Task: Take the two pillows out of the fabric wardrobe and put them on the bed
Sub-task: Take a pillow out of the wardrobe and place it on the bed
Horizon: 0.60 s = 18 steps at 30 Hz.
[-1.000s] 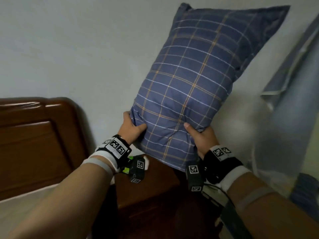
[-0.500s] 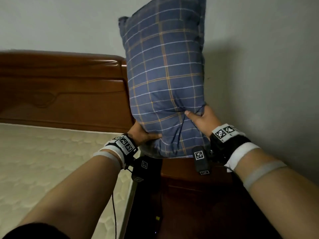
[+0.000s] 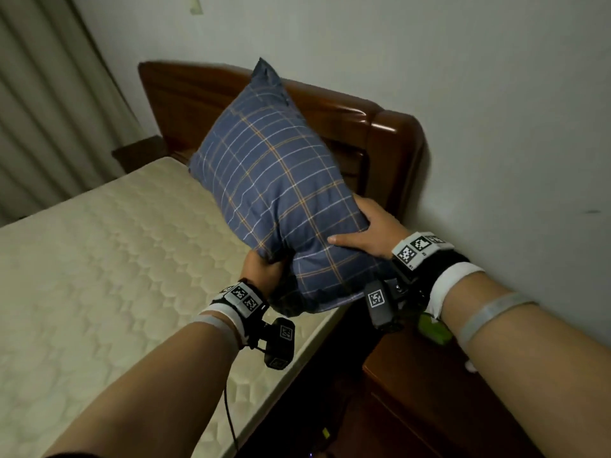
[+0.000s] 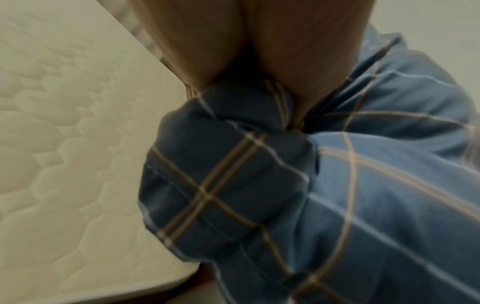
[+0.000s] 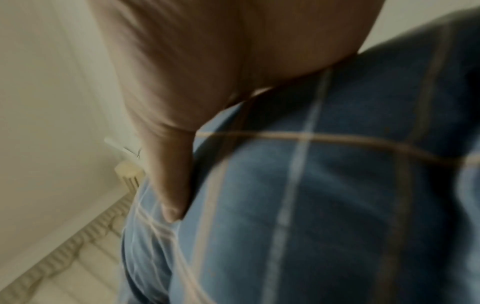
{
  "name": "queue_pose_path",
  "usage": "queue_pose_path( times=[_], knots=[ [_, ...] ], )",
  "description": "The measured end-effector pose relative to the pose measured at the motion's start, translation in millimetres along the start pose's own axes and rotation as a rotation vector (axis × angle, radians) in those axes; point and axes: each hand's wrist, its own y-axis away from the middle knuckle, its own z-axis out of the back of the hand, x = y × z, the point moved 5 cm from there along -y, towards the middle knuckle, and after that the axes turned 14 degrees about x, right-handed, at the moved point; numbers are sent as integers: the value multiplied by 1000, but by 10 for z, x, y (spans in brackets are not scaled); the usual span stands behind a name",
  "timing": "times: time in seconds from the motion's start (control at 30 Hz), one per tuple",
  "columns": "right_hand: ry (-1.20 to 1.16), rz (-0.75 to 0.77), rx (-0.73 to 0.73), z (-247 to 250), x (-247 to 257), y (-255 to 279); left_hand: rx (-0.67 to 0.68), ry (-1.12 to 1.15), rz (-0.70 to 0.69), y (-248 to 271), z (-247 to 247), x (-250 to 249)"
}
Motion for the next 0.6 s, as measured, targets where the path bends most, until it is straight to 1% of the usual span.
queue_pose_path(
  times=[0.07,0.17,0.23,0.4,0.6],
  knots=[
    [35,23,26,-28,62,-312,-69,23,19,-128,196,79],
    [-6,53,76,-17,125,-740,-150,42,44,-411,449,159],
    [-17,63,91,9,134,-1004,-178,43,70,-613,578,194],
    [-21,107,132,46,22,-1569,-224,42,48,-1062,783,239],
    [-16,139,137,174,-76,-2347,-284,9,99,-1610,1008,322]
  ],
)
